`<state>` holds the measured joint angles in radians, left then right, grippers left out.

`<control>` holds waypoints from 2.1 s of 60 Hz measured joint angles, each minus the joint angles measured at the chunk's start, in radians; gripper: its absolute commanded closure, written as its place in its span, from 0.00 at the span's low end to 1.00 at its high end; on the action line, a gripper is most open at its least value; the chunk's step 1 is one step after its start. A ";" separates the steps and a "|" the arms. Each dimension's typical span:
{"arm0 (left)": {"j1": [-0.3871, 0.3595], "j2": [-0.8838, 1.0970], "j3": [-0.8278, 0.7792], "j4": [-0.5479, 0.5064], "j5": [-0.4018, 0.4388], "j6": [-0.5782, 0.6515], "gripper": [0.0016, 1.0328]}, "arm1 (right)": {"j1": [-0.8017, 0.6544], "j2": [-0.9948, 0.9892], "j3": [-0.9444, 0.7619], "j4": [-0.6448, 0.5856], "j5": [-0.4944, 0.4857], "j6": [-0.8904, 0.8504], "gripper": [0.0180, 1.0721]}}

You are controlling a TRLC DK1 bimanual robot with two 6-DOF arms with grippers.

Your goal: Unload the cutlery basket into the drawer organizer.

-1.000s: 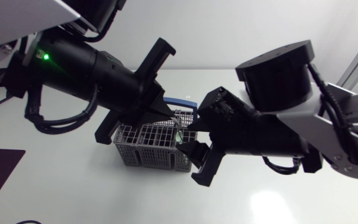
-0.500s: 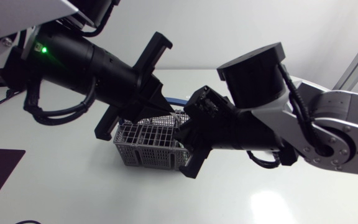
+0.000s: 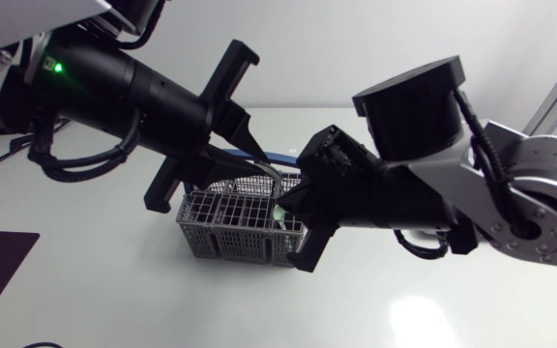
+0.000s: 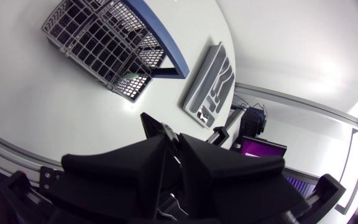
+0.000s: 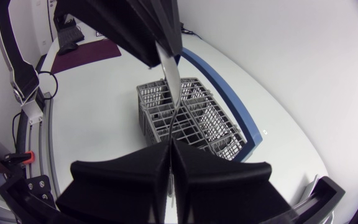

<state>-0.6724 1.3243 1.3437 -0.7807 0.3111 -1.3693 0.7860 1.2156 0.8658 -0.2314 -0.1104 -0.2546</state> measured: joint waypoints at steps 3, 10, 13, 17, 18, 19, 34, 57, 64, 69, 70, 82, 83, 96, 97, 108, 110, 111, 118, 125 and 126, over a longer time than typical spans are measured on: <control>0.003 -0.004 0.000 0.000 0.009 0.000 0.41 | -0.011 -0.005 -0.001 -0.009 -0.011 0.000 0.95; 0.008 -0.009 0.000 0.004 0.044 0.001 0.19 | -0.031 -0.019 -0.002 -0.041 -0.043 -0.001 0.95; 0.010 -0.009 0.000 0.015 0.052 0.001 0.16 | -0.038 -0.027 -0.002 -0.058 -0.056 -0.008 0.95; 0.016 -0.009 0.000 0.026 0.056 0.001 0.16 | -0.047 -0.041 -0.002 -0.080 -0.071 -0.018 0.95; 0.018 -0.009 0.000 0.030 0.056 0.000 0.16 | -0.049 -0.046 -0.004 -0.086 -0.076 -0.024 0.95; 0.021 -0.009 0.000 0.031 0.056 0.001 0.15 | -0.051 -0.050 -0.005 -0.090 -0.078 -0.028 0.95; 0.070 -0.009 0.008 0.068 0.057 0.001 0.11 | -0.184 -0.147 -0.038 -0.220 -0.193 -0.129 0.95; 0.111 0.007 0.007 0.051 0.021 0.121 0.11 | -0.613 -0.188 -0.067 -0.447 -0.409 -0.520 0.95; 0.108 0.033 -0.002 0.031 -0.033 0.213 0.11 | -0.778 -0.138 -0.067 -0.492 -0.446 -0.719 0.95; 0.101 0.046 -0.023 0.025 -0.059 0.277 0.11 | -0.871 -0.087 -0.067 -0.509 -0.449 -0.853 0.95; 0.101 0.048 -0.026 0.025 -0.062 0.288 0.11 | -0.887 -0.077 -0.066 -0.512 -0.451 -0.876 0.95; 0.100 0.056 -0.063 0.019 -0.085 0.409 0.11 | -1.102 0.109 -0.011 -0.581 -0.454 -1.160 0.95; 0.100 0.056 -0.064 0.019 -0.085 0.422 0.11 | -1.122 0.127 0.000 -0.583 -0.454 -1.186 0.95; 0.100 0.056 -0.077 0.019 -0.089 0.515 0.11 | -1.259 0.316 0.146 -0.576 -0.392 -1.367 0.95; 0.100 0.056 -0.078 0.019 -0.089 0.518 0.11 | -1.267 0.334 0.161 -0.575 -0.383 -1.376 0.95; 0.100 0.056 -0.104 0.019 -0.112 0.578 0.11 | -1.321 0.505 0.306 -0.524 -0.280 -1.461 0.94; 0.100 0.056 -0.107 0.019 -0.113 0.588 0.11 | -1.328 0.534 0.331 -0.519 -0.259 -1.477 0.94; 0.100 0.056 -0.108 0.019 -0.115 0.592 0.11 | -1.332 0.549 0.344 -0.516 -0.249 -1.485 0.94; 0.100 0.056 -0.122 0.019 -0.134 0.621 0.11 | -1.347 0.619 0.396 -0.492 -0.191 -1.529 0.94; 0.093 0.056 -0.140 0.019 -0.145 0.639 0.11 | -1.355 0.672 0.412 -0.444 -0.123 -1.559 0.89; 0.092 0.056 -0.143 0.019 -0.146 0.641 0.11 | -1.355 0.678 0.412 -0.438 -0.114 -1.562 0.88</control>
<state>-0.5808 1.3800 1.2007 -0.7620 0.1654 -0.7280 -0.5690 1.8935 1.2774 -0.6689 -0.2249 -1.8164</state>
